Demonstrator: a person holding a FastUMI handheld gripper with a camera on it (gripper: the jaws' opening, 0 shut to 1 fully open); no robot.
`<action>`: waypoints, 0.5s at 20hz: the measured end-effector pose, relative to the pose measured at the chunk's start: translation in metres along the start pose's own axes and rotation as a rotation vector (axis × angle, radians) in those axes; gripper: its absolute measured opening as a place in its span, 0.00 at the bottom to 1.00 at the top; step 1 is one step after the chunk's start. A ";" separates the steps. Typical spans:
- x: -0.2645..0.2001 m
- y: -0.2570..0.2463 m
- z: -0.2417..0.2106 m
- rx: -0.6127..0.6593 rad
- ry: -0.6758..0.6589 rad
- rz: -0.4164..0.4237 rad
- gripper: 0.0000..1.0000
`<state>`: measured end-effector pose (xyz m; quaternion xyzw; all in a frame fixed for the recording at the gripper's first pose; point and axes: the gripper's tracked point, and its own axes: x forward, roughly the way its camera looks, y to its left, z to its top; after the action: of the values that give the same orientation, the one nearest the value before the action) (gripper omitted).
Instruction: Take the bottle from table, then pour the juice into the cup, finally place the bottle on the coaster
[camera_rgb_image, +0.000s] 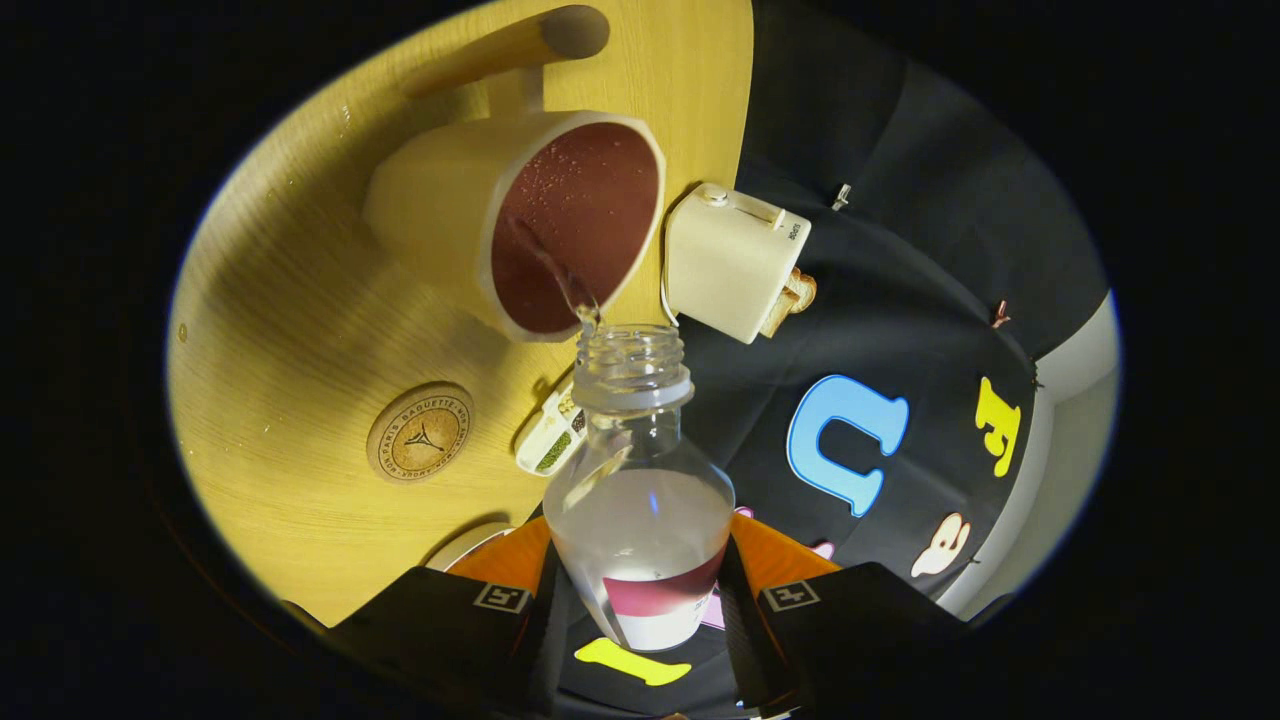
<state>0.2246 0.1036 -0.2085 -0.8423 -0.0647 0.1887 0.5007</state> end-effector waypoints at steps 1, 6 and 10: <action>0.000 -0.001 0.002 -0.012 -0.009 -0.005 0.69; -0.001 -0.010 0.006 -0.070 -0.039 -0.021 0.69; 0.001 -0.015 0.006 -0.109 -0.045 -0.027 0.69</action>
<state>0.2248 0.1163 -0.1982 -0.8629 -0.0975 0.1971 0.4551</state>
